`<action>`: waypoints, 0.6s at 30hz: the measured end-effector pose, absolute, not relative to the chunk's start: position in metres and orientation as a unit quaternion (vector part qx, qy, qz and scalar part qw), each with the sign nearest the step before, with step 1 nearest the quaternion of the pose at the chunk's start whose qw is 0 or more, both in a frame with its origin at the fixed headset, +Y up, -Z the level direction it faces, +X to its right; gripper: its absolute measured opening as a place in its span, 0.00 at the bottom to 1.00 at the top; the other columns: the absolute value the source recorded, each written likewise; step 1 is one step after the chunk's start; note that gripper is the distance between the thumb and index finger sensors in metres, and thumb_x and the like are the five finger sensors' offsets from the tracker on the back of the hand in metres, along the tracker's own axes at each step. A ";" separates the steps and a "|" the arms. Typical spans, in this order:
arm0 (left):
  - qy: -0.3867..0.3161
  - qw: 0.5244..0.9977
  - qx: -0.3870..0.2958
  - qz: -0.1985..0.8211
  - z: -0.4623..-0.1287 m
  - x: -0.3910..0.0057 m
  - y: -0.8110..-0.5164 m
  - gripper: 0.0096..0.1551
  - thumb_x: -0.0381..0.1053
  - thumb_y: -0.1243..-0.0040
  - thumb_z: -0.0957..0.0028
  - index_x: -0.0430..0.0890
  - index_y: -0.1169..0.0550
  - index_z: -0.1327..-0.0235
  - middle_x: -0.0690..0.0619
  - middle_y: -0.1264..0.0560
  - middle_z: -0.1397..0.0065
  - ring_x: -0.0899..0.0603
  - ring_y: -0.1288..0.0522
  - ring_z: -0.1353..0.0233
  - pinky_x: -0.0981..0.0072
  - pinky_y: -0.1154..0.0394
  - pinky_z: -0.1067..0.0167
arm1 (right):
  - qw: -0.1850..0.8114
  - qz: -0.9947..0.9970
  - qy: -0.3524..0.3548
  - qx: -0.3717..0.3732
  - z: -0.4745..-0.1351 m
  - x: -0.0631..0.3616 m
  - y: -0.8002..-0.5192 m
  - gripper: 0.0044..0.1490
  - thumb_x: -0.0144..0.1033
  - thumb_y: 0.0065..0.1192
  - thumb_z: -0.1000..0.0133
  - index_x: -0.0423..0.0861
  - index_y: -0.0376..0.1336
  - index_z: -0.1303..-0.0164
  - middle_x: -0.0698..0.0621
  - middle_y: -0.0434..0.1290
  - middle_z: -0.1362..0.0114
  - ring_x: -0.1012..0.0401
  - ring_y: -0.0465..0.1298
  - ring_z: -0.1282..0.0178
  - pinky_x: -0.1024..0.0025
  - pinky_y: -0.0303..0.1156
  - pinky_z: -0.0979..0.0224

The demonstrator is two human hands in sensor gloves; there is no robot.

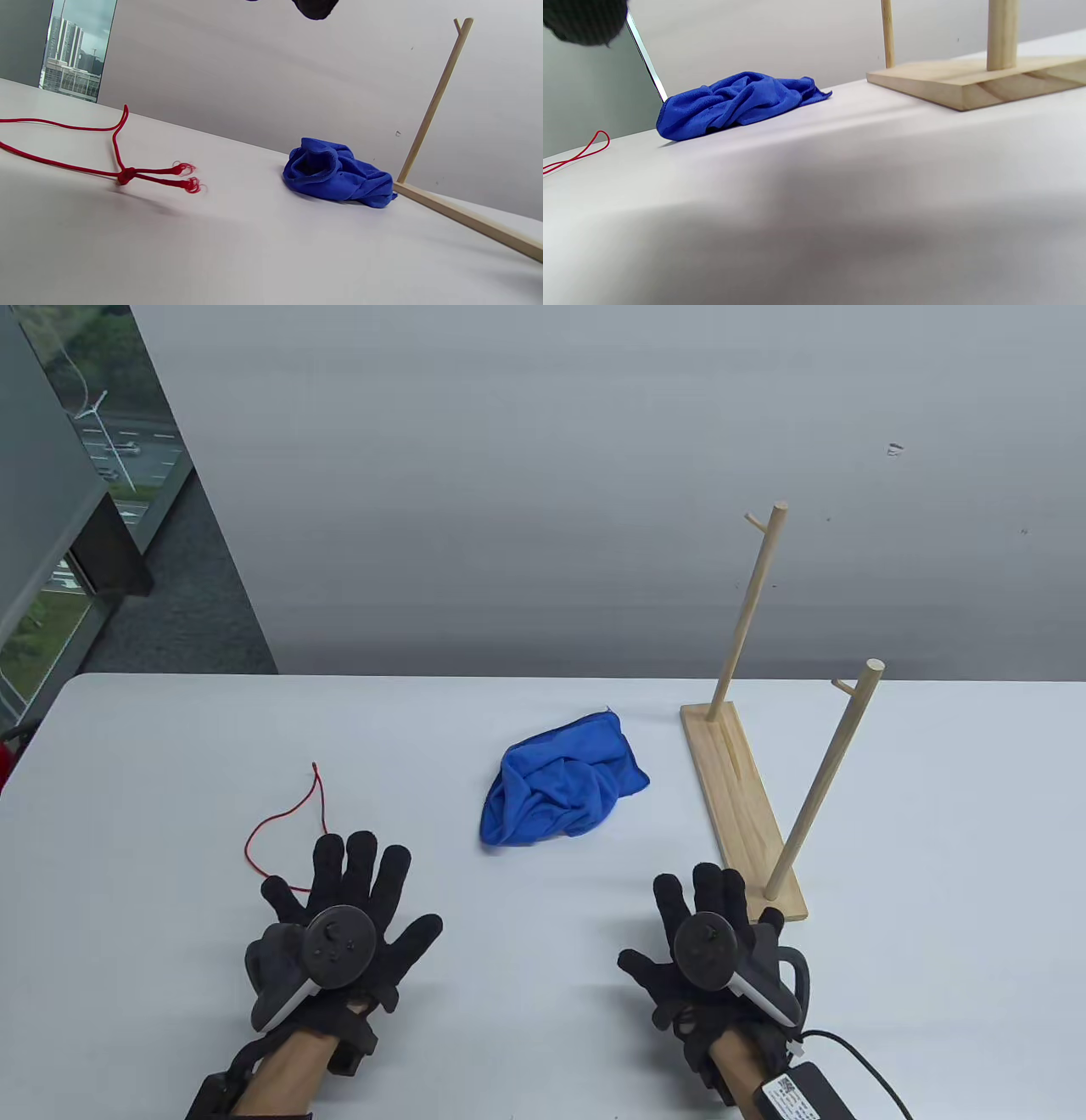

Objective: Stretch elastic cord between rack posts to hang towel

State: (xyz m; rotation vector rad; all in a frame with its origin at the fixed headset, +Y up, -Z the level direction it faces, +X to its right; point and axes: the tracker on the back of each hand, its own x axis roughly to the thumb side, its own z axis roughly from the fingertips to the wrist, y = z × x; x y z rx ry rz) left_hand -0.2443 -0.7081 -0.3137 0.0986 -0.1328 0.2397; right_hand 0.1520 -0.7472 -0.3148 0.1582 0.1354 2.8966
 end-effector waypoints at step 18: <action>-0.067 0.990 0.034 0.115 -0.314 -0.242 -0.708 0.57 0.90 0.62 0.61 0.64 0.41 0.17 0.51 0.55 0.09 0.36 0.64 0.12 0.20 0.69 0.38 | 0.082 0.995 0.036 0.036 -0.313 0.154 -0.739 0.58 0.80 0.49 0.51 0.66 0.28 0.24 0.48 0.17 0.23 0.44 0.23 0.18 0.23 0.24 0.38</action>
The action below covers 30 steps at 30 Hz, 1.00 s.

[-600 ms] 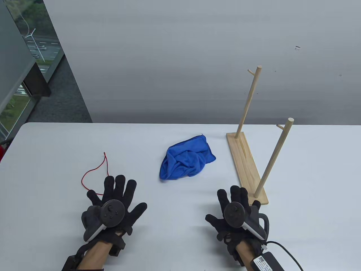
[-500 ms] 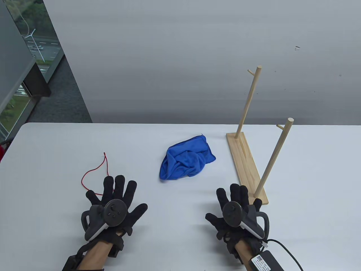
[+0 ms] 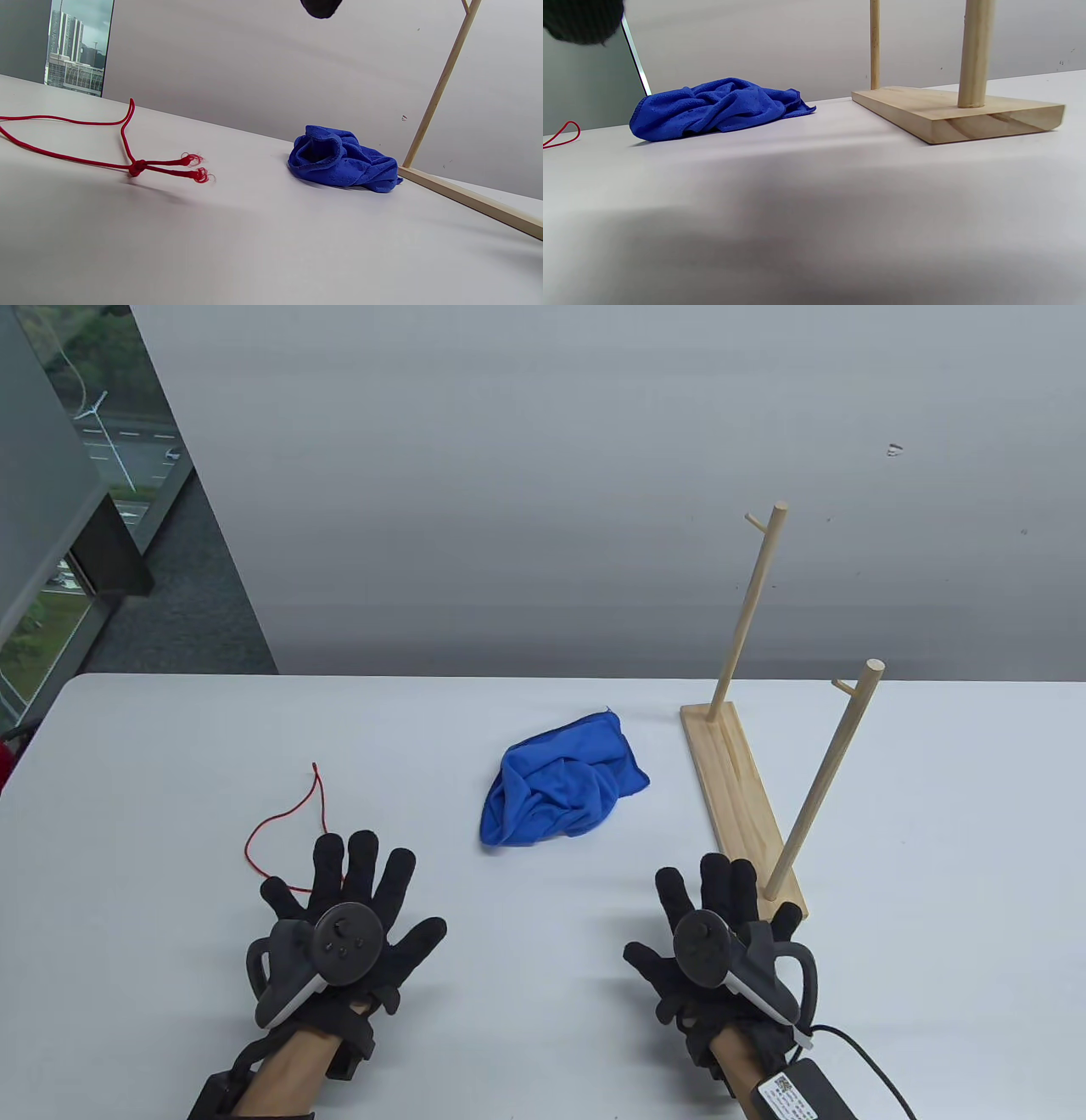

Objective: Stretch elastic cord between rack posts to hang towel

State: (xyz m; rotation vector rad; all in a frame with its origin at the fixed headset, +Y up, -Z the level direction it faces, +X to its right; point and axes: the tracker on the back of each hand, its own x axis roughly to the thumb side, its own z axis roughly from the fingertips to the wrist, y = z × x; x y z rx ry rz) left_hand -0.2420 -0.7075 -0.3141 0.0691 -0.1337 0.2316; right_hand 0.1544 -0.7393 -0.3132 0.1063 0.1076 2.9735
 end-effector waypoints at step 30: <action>-0.075 0.989 0.033 0.124 -0.315 -0.240 -0.708 0.55 0.89 0.61 0.60 0.64 0.41 0.18 0.51 0.56 0.10 0.36 0.64 0.12 0.20 0.68 0.37 | 0.162 0.980 -0.113 -0.001 -0.297 0.179 -0.705 0.56 0.71 0.54 0.50 0.56 0.36 0.22 0.41 0.31 0.20 0.42 0.43 0.18 0.24 0.39 0.31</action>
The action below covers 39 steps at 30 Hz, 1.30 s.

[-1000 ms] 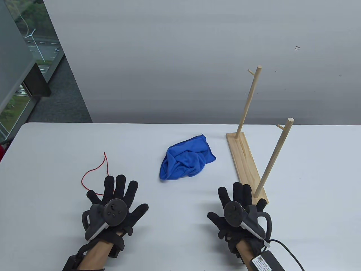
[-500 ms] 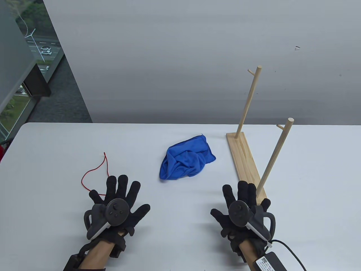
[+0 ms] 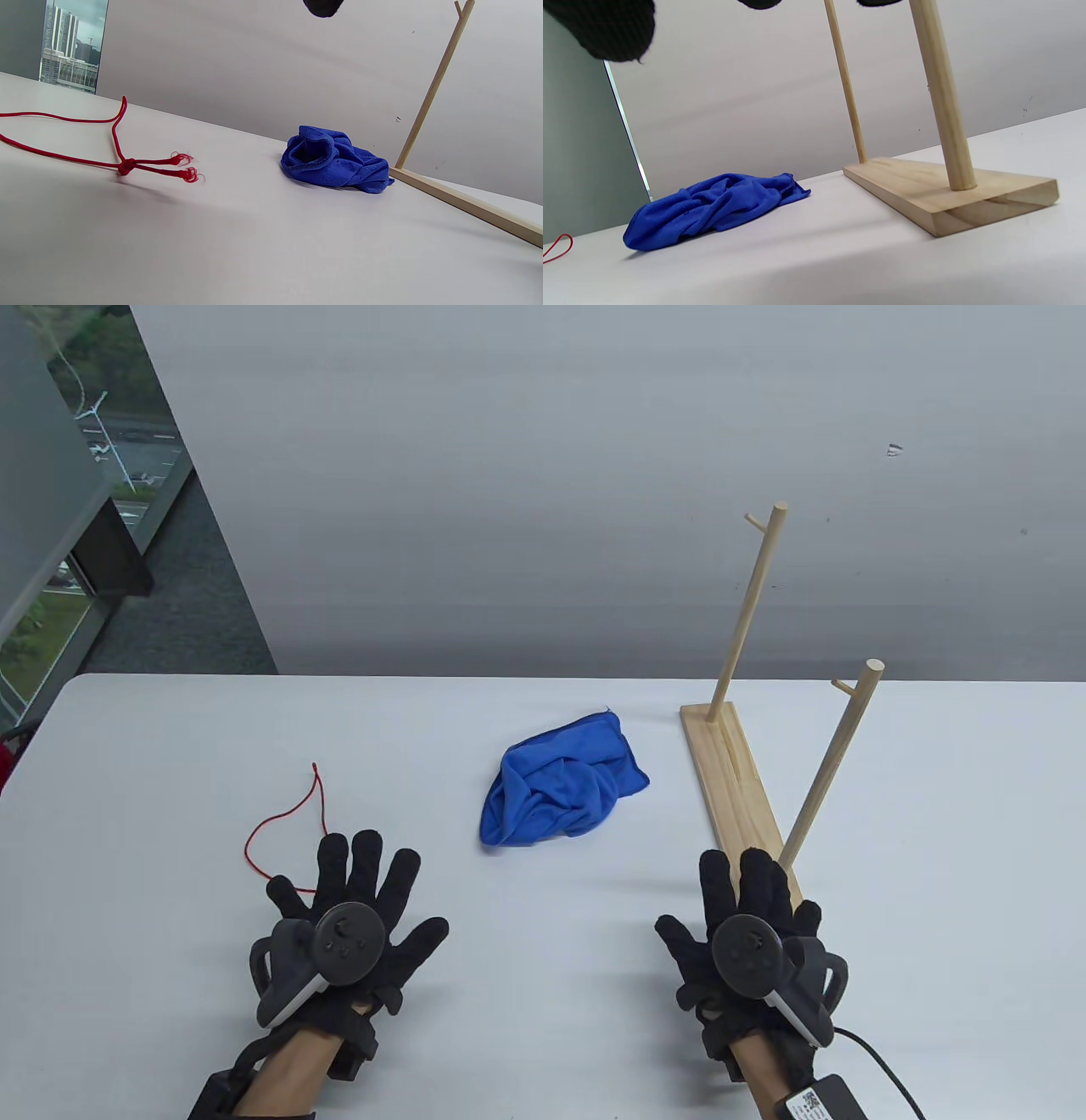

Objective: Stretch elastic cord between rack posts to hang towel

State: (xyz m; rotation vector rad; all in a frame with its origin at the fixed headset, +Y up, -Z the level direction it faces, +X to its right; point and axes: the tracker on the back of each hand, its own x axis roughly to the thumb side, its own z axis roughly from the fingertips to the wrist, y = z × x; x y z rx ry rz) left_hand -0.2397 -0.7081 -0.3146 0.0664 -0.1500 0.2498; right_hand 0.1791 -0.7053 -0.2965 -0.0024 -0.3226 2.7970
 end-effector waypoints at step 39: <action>-0.060 0.985 0.055 0.153 -0.316 -0.254 -0.700 0.54 0.87 0.57 0.58 0.63 0.41 0.18 0.50 0.55 0.10 0.35 0.62 0.12 0.20 0.67 0.36 | 0.307 0.921 -0.111 -0.212 -0.322 0.261 -0.716 0.57 0.65 0.63 0.51 0.37 0.46 0.29 0.44 0.75 0.45 0.58 0.86 0.65 0.69 0.84 0.69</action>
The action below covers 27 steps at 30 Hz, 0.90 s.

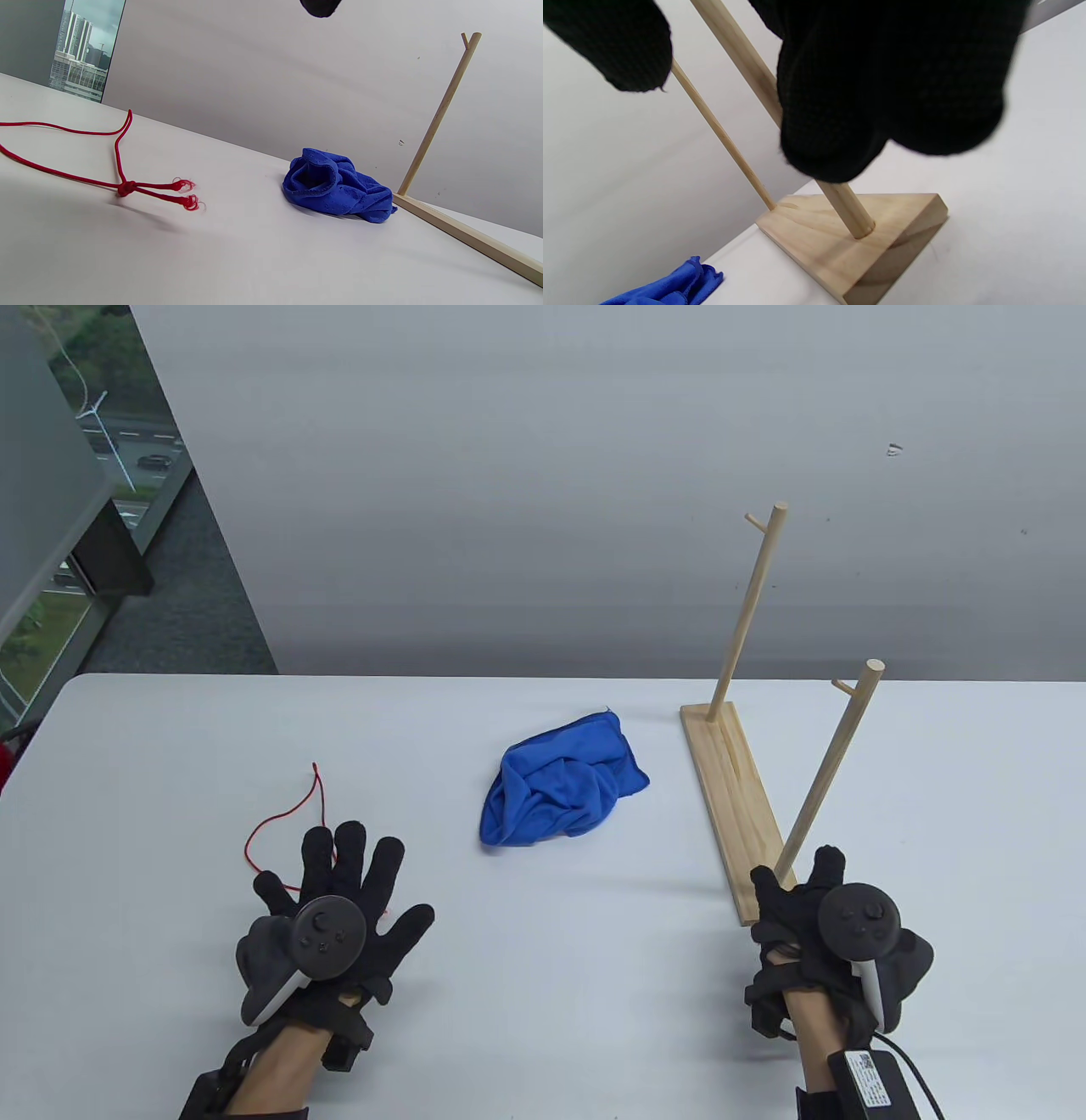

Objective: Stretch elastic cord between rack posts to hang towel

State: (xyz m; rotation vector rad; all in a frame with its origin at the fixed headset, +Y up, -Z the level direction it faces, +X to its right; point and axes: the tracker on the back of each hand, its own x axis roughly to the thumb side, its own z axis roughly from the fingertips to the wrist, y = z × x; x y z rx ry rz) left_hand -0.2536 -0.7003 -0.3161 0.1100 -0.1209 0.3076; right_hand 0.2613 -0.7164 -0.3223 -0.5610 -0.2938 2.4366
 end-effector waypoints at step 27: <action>-0.044 0.986 0.043 0.154 -0.317 -0.256 -0.697 0.53 0.86 0.57 0.57 0.62 0.41 0.18 0.50 0.54 0.10 0.35 0.62 0.12 0.21 0.67 0.36 | 0.352 0.887 0.047 -0.296 -0.385 0.282 -0.760 0.43 0.58 0.66 0.50 0.39 0.61 0.37 0.49 0.81 0.59 0.65 0.85 0.78 0.76 0.81 0.79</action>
